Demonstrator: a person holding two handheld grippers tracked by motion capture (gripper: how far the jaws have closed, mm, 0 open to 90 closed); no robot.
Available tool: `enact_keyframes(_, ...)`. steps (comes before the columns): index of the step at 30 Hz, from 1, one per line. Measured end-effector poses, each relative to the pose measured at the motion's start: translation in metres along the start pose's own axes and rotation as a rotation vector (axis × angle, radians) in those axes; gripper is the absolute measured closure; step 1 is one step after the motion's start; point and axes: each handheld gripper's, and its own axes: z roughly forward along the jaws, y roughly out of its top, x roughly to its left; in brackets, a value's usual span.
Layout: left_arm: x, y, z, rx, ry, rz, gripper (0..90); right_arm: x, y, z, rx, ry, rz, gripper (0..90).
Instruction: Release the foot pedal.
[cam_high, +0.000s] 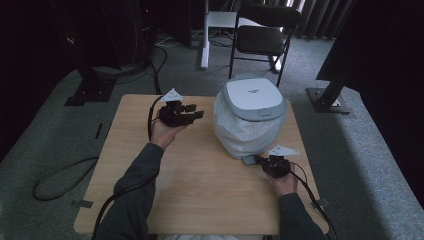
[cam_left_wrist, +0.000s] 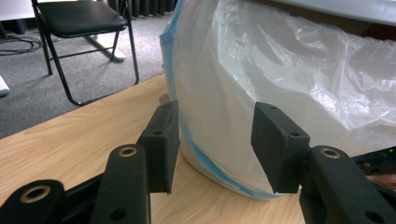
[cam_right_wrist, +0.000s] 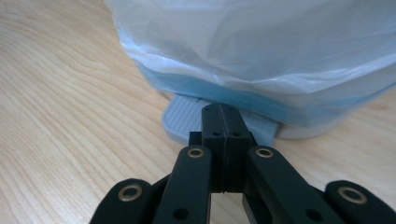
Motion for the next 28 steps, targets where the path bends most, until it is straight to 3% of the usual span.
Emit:
enact_keyframes(5, 0.005, -0.007, -0.003, -0.001, 0.007, -0.019, 52.5, -0.006, 0.002, -0.015, -0.055, -0.045, 0.022, 90.0)
enact_keyframes(7, 0.006, -0.011, -0.005, 0.002, 0.013, -0.020, 52.3, -0.010, 0.000, -0.018, -0.043, -0.091, 0.026, 90.0)
enact_keyframes(15, 0.013, -0.040, -0.019, 0.026, 0.050, -0.039, 51.5, -0.023, -0.006, -0.021, -0.016, -0.200, 0.071, 90.0)
enact_keyframes(18, 0.018, -0.055, -0.027, 0.031, 0.073, -0.065, 51.3, -0.033, -0.011, -0.020, 0.020, -0.277, 0.118, 90.0)
enact_keyframes(22, 0.021, -0.078, -0.038, 0.038, 0.102, -0.100, 50.9, -0.040, -0.017, -0.015, 0.048, -0.308, 0.141, 89.7)
enact_keyframes(25, 0.020, -0.093, -0.042, 0.044, 0.114, -0.112, 50.8, -0.041, -0.019, -0.010, 0.067, -0.312, 0.147, 84.6)
enact_keyframes(28, 0.018, -0.105, -0.043, 0.066, 0.131, -0.110, 50.2, -0.042, -0.023, 0.000, 0.106, -0.316, 0.148, 70.0)
